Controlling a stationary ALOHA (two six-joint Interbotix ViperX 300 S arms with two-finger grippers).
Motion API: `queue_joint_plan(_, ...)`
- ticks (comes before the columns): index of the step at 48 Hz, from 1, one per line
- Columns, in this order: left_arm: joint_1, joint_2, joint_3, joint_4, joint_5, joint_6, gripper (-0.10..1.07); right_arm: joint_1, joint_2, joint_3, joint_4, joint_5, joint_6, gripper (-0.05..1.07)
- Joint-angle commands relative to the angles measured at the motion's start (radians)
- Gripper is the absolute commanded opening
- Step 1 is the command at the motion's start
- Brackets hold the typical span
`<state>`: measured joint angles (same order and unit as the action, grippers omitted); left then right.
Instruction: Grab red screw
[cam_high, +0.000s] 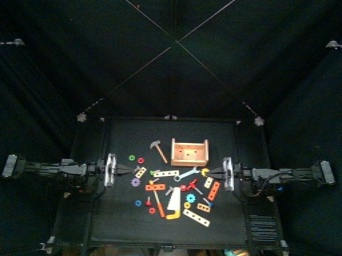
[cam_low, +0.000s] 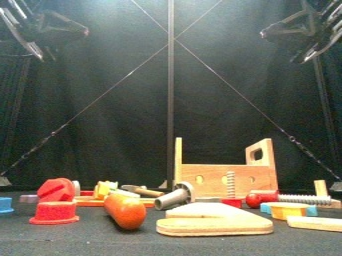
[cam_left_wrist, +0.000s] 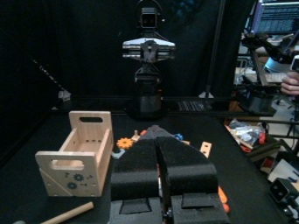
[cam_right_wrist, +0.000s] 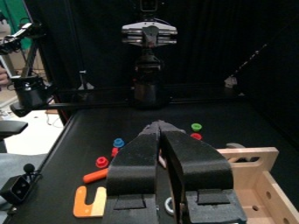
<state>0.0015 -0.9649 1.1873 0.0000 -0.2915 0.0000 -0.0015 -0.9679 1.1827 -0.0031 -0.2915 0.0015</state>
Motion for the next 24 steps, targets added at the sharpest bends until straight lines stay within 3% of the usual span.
queue_joint_plan(1,-0.008,0.008,-0.018,0.0,-0.011,0.002,-0.09,-0.005,0.035,-0.035,0.0,-0.003,0.003,0.0)
queue_joint_plan(10,-0.018,0.008,-0.002,-0.005,-0.011,-0.002,-0.02,-0.005,0.155,-0.089,-0.003,0.037,0.023,0.02)
queue_joint_plan(24,-0.04,0.025,0.026,-0.052,-0.008,-0.003,-0.01,0.0,0.344,-0.166,0.0,0.149,0.025,0.02)
